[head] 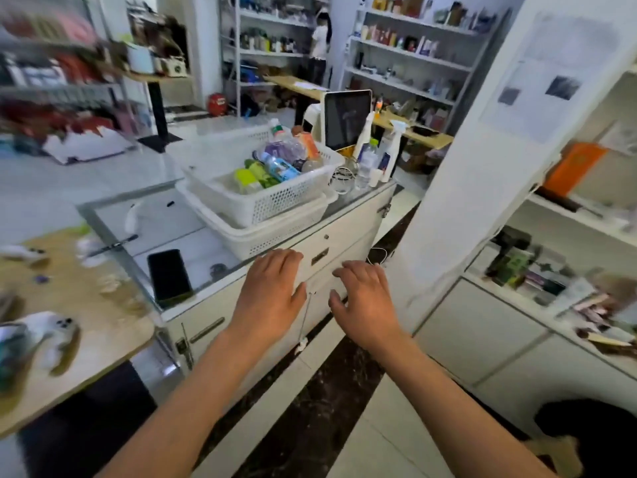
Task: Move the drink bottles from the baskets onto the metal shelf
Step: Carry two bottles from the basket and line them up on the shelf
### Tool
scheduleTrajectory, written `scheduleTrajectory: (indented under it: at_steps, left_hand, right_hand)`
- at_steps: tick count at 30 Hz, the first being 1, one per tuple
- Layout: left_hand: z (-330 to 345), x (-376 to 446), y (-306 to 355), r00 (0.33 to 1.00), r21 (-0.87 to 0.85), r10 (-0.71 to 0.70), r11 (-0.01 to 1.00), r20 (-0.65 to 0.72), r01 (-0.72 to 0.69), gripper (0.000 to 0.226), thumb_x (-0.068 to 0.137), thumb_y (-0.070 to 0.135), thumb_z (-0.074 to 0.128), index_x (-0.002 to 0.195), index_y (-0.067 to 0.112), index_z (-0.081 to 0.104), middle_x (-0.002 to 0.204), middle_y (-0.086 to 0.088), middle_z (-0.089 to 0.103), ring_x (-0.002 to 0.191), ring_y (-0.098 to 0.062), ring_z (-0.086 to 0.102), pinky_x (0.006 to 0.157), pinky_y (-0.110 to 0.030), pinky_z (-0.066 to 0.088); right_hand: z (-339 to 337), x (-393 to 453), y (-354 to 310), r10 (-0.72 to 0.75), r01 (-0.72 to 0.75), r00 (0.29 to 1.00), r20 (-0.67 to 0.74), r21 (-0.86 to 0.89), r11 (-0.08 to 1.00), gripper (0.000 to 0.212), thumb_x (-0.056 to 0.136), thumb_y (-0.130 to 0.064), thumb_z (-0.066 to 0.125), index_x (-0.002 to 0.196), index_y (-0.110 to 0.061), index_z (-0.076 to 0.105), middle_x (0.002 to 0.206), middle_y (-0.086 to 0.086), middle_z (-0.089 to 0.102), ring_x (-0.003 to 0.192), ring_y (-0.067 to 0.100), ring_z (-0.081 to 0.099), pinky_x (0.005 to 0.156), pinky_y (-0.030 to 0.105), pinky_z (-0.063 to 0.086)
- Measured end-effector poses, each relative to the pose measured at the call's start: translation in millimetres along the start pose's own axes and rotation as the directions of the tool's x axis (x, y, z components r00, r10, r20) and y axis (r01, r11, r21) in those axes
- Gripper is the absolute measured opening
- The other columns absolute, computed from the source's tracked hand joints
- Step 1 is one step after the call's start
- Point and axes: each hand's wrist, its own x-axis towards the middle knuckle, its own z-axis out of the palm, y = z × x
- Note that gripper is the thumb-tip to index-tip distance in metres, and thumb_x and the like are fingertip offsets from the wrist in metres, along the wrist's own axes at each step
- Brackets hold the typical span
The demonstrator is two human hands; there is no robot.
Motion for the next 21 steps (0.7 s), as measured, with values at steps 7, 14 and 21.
scheduleTrajectory:
  at_steps: [7, 14, 21]
  left_hand:
    - [-17.4, 32.6, -51.1, 0.989, 0.049, -0.142, 0.988, -0.051, 0.145, 0.041, 0.088, 0.025, 0.063, 0.125, 0.010, 0.053, 0.122, -0.009, 0.058, 0.111, -0.027, 0.052, 0.094, -0.039, 0.044]
    - [-3.6, 109.3, -85.5, 0.973, 0.122, -0.198, 0.970, -0.118, 0.212, 0.039, 0.086, 0.021, 0.064, 0.122, 0.007, 0.056, 0.121, -0.012, 0.060, 0.110, -0.030, 0.055, 0.095, -0.037, 0.043]
    - [16.4, 214.2, -111.7, 0.926, 0.160, -0.359, 0.913, -0.117, 0.374, 0.046, 0.092, 0.027, 0.057, 0.135, 0.013, 0.050, 0.134, -0.005, 0.054, 0.123, -0.024, 0.047, 0.099, -0.032, 0.038]
  right_hand:
    - [37.1, 87.2, -26.7, -0.091, 0.090, 0.996, 0.001, 0.134, 0.987, 0.040, 0.084, -0.030, 0.057, 0.118, -0.012, 0.066, 0.127, 0.009, 0.062, 0.126, 0.030, 0.052, 0.114, 0.055, 0.030]
    - [65.5, 200.0, -7.8, -0.173, 0.182, 0.983, -0.057, 0.244, 0.953, 0.038, 0.084, -0.028, 0.062, 0.118, -0.012, 0.066, 0.123, 0.008, 0.064, 0.121, 0.029, 0.053, 0.110, 0.048, 0.037]
    - [85.5, 315.7, 27.8, -0.189, 0.191, 0.981, -0.041, 0.340, 0.921, 0.034, 0.083, -0.018, 0.064, 0.116, -0.010, 0.065, 0.116, 0.010, 0.064, 0.111, 0.031, 0.054, 0.099, 0.039, 0.040]
